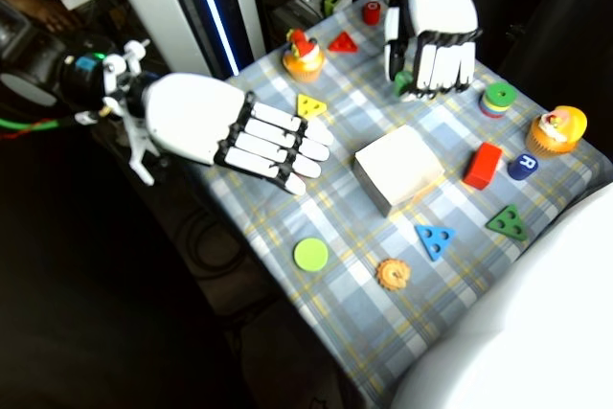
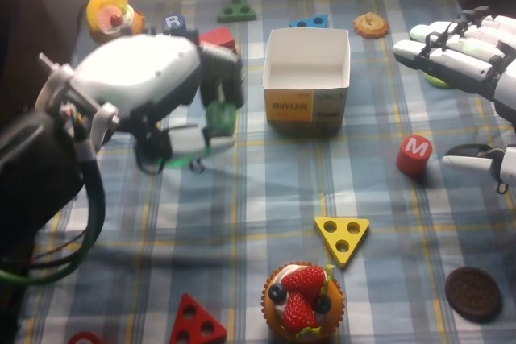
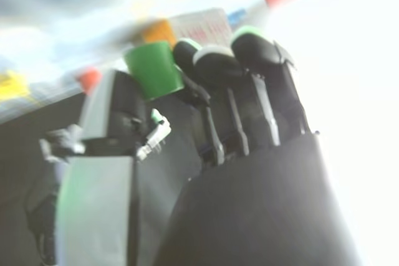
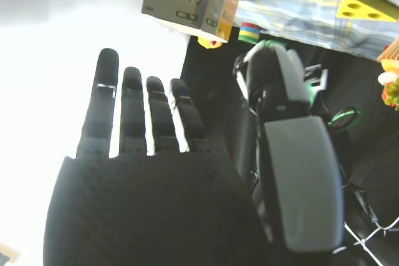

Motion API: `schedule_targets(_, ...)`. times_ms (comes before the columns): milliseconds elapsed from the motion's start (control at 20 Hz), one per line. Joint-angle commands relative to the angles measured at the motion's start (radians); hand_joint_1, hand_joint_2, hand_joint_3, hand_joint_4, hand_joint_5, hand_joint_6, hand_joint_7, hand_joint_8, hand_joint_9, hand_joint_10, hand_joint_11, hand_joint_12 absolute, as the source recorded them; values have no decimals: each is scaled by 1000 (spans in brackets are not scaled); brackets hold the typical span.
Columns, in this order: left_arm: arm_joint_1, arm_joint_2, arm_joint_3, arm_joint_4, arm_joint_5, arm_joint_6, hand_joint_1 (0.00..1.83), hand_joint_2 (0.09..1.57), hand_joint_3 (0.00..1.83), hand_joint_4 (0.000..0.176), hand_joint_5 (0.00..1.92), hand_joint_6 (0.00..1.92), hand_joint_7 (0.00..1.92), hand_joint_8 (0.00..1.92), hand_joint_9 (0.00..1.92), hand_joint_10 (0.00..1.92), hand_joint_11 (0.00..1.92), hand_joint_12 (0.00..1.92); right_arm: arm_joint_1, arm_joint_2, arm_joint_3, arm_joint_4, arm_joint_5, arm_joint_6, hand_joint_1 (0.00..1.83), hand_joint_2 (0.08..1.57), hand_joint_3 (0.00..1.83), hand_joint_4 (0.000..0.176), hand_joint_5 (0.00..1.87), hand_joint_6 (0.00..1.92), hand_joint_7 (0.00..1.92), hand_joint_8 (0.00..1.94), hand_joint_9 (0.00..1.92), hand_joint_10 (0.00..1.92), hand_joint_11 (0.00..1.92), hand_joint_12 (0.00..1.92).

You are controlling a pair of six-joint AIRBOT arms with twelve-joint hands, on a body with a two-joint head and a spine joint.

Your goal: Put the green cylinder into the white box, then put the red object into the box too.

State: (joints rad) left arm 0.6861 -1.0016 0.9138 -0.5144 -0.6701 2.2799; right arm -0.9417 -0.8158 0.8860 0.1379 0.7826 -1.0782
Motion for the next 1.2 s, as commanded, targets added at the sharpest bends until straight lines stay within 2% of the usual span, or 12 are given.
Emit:
schedule_targets(0,-32,-13,12,40,-105,-2,1204,1246,4,0,715,1180,784,1596,526,1921,243,1921,5,1,1,0,129,2,681,1238,0,0,0,0,0,0,0,156,0,660)
schedule_targets(350,-204,-138,152,40,11,-2,1218,1209,0,0,770,1130,863,1445,543,1776,222,1921,5,1,2,-2,134,3,654,1231,0,0,0,0,0,0,0,191,0,872)
schedule_targets(450,-241,-189,217,13,67,-2,1177,1218,0,0,782,1195,810,1436,443,1551,91,1921,6,0,3,-11,134,6,685,1225,0,0,0,0,0,0,0,244,0,946)
schedule_targets(500,-247,-204,236,0,81,-2,1177,1218,0,0,782,1195,810,1436,443,1551,91,1921,6,-1,4,-12,134,7,685,1225,0,0,0,0,0,0,0,244,0,946)
schedule_targets(600,-256,-248,291,-33,120,-2,1241,1160,0,0,884,977,943,1311,641,1685,409,1921,8,-8,9,-16,134,14,682,1231,2,0,0,0,3,1,0,244,0,949)
schedule_targets(700,-258,-279,335,-68,149,-2,1313,1164,0,0,583,1016,870,1281,532,1847,341,1921,8,-14,15,-22,134,27,661,1242,3,0,0,0,6,1,0,218,0,880)
schedule_targets(750,-259,-289,347,-79,158,-2,1101,1055,0,20,219,767,268,967,69,1517,34,1921,8,-16,16,-25,134,31,652,1253,3,0,0,0,4,1,0,217,0,884)
schedule_targets(800,-258,-293,352,-86,160,-2,1101,1055,0,20,219,767,268,967,69,1517,34,1921,8,-16,16,-26,134,33,652,1253,3,0,0,0,4,1,0,217,0,884)
schedule_targets(850,-256,-293,351,-89,159,-2,1045,1044,0,54,134,656,171,708,13,1242,6,1870,8,-17,16,-27,134,33,641,1256,4,0,0,0,0,0,0,195,0,887)
schedule_targets(1000,-256,-287,341,-91,145,-2,751,1043,4,145,39,129,31,28,0,119,0,920,8,-17,16,-28,134,36,662,1246,0,0,0,0,8,1,0,249,0,992)
schedule_targets(1100,-252,-266,314,-84,111,-5,603,1109,23,136,23,88,5,5,0,23,0,731,8,-17,16,-30,133,38,652,1246,0,0,0,0,12,2,0,268,0,1002)
schedule_targets(1150,-248,-250,293,-68,89,-19,305,1237,54,105,5,51,0,0,4,2,0,583,8,-17,17,-30,129,40,664,1240,0,0,1,0,39,8,0,356,0,1072)
